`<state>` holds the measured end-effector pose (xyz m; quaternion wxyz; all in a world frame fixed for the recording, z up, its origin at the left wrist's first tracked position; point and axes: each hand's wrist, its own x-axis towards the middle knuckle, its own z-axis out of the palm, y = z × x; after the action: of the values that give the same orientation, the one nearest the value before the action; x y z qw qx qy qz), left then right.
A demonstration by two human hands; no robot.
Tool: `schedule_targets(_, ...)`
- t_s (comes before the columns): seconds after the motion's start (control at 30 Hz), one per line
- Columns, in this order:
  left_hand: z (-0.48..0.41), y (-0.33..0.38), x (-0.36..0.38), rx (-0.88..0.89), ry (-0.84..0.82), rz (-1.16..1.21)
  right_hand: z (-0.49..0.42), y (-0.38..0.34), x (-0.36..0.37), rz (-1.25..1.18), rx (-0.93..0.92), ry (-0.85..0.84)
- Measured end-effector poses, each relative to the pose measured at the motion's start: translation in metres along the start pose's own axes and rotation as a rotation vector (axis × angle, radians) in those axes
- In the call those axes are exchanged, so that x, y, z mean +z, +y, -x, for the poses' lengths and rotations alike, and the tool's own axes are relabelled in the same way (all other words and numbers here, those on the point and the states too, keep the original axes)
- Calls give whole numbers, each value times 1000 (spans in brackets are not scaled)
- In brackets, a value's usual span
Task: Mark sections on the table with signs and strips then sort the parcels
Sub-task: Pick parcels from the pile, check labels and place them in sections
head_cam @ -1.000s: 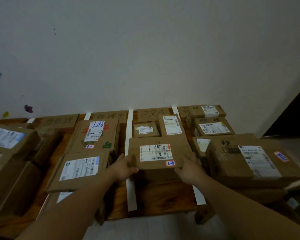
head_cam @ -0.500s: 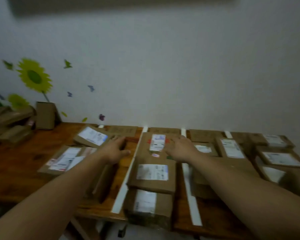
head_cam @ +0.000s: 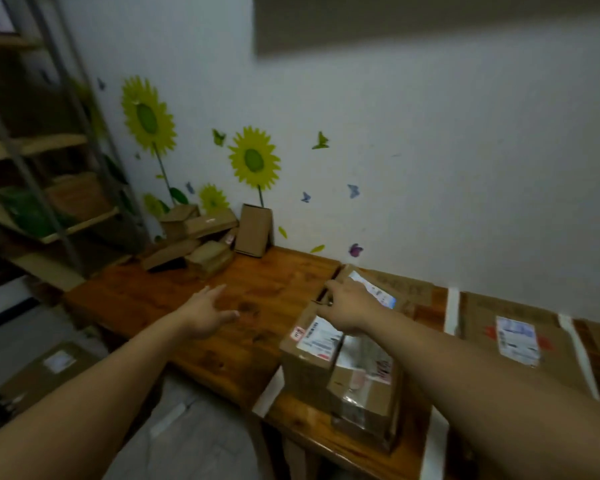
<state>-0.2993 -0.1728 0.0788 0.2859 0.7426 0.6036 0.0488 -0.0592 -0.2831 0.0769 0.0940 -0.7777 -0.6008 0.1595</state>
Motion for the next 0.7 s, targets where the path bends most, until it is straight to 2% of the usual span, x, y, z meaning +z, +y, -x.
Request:
schedule_targets(0.43,-157,-86,-110,-92,73,10,-239,-113,18,-47,-81,-97)
schedule_targets(0.7,-265,-151,-157,-133,62,-4,-339,-176,51,-105,-20,-150)
